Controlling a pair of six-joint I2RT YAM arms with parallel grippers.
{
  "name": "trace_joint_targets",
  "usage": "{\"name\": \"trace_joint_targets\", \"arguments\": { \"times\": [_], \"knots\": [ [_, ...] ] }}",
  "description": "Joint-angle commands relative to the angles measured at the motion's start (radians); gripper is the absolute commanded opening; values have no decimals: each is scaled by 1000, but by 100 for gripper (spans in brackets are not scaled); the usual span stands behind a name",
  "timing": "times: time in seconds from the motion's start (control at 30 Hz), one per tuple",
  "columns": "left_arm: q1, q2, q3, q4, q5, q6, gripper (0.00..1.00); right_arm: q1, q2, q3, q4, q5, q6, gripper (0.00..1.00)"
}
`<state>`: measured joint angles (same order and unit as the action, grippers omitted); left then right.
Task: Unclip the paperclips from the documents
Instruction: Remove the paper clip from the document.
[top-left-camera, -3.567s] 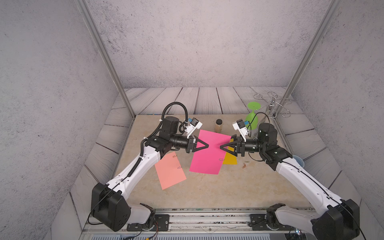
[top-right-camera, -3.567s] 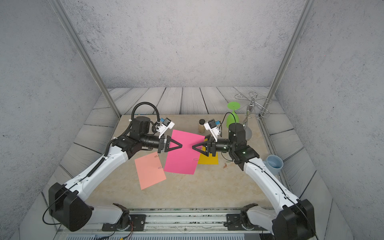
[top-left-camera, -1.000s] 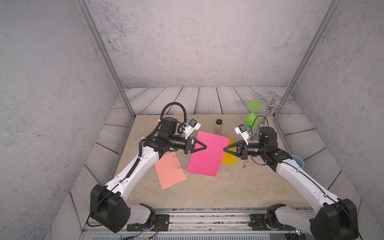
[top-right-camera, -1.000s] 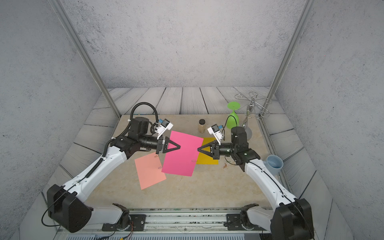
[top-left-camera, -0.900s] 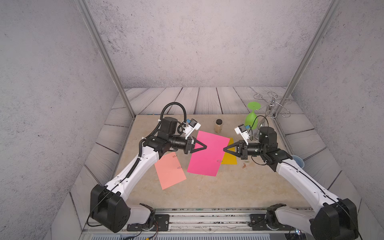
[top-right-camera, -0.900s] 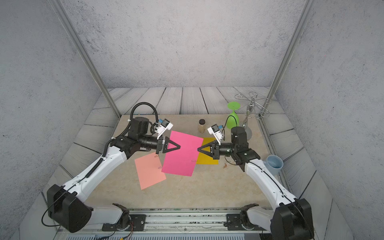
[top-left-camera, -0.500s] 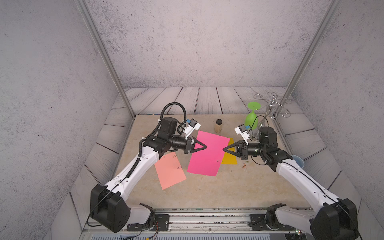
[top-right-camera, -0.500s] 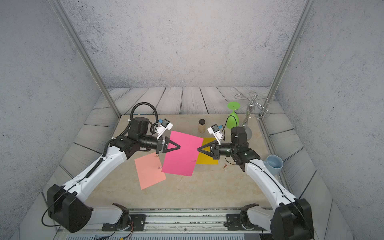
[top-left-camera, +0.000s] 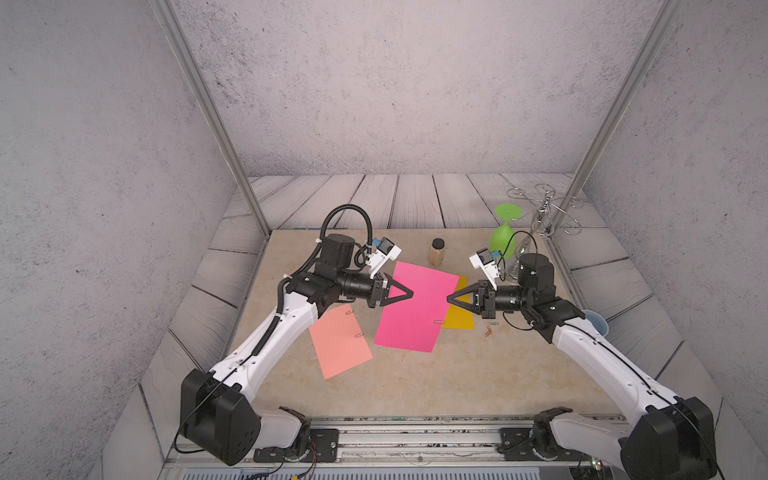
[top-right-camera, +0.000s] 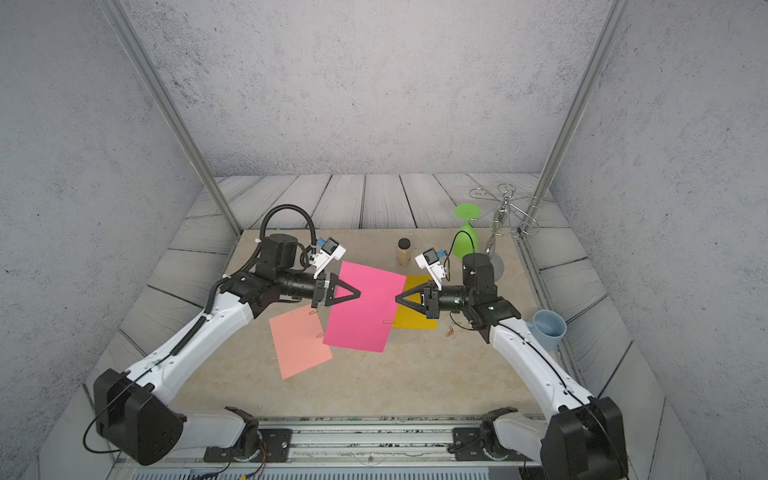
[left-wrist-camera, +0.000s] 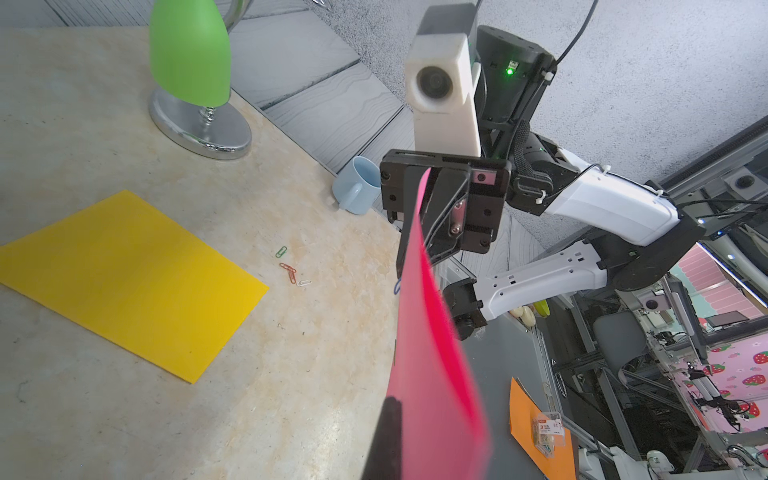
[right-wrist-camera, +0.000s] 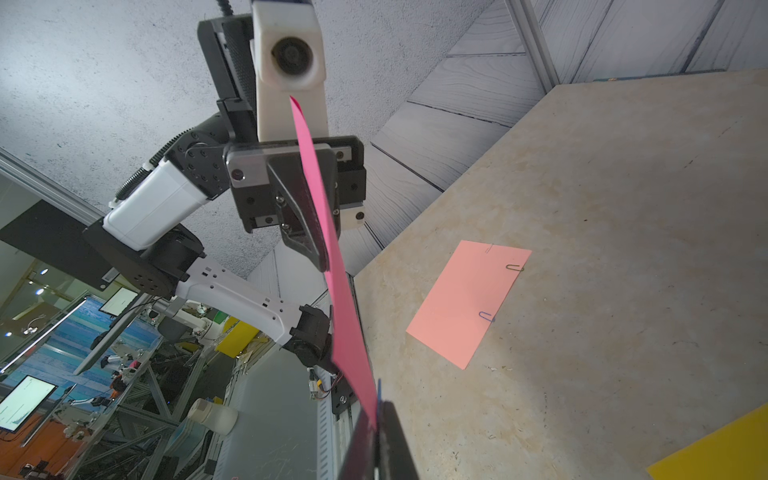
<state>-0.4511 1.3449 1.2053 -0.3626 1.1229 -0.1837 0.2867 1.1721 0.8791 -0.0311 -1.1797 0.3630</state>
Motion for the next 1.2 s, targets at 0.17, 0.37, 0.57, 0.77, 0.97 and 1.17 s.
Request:
{"name": "trace_joint_targets", "arguments": {
  "times": [0.17, 0.37, 0.57, 0.77, 0.97, 1.17],
  "knots": [
    [21, -37, -3, -6, 13, 14, 0, -14, -45, -13, -12, -11, -13, 6],
    [23, -37, 0, -6, 14, 15, 0, -15, -46, -14, -13, -10, -13, 3],
    [25, -36, 3, -13, 14, 20, 0, -18, -46, -14, -18, -7, -16, 1],
    [30, -39, 7, -21, 14, 26, 0, -20, -45, -13, -31, -6, -26, 1],
    [32, -40, 10, -26, 16, 26, 0, -21, -42, -12, -31, -6, -27, 1],
    [34, -41, 15, -30, 17, 29, 0, -21, -37, -8, -35, -6, -29, 1]
  ]
}}
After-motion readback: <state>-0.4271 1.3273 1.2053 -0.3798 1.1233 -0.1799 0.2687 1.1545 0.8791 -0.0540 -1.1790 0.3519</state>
